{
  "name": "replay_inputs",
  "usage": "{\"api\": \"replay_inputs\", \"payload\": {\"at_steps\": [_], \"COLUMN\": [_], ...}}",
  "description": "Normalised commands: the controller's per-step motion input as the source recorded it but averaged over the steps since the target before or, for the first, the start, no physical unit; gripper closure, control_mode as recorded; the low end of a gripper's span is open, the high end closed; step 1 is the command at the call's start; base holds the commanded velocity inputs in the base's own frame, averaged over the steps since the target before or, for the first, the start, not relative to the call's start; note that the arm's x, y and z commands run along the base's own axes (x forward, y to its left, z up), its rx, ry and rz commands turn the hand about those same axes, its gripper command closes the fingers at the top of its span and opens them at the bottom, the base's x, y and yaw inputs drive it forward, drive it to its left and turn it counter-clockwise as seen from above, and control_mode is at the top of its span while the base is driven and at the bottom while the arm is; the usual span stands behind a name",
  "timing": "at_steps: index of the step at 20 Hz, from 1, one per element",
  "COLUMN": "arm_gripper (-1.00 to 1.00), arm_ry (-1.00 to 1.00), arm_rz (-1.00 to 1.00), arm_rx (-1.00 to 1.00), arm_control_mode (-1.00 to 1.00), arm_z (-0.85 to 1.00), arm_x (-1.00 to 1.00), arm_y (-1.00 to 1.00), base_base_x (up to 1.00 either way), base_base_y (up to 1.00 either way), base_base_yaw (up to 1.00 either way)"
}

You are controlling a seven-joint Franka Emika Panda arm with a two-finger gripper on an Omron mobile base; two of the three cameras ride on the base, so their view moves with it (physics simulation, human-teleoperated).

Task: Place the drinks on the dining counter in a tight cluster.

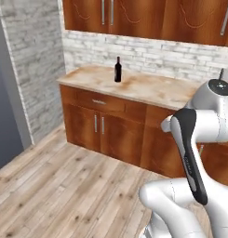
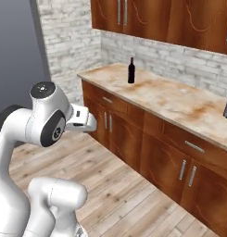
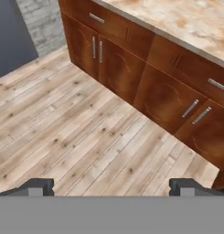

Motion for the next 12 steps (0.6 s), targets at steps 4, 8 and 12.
{"api": "replay_inputs", "payload": {"at_steps": [4,8,12], "arm_gripper": [-1.0,-1.0,-1.0], "arm_ry": [0.0,0.0,0.0], "arm_rz": [0.0,0.0,0.0], "arm_rx": [0.0,0.0,0.0], "arm_control_mode": [1.0,1.0,1.0], "arm_z": [0.0,0.0,0.0], "arm_x": [0.0,0.0,0.0], "arm_y": [0.0,0.0,0.0], "base_base_x": [1.0,1.0,1.0], "base_base_y": [0.76,0.73,0.7], "base_base_yaw": [-0.36,-0.36,-0.34]}}
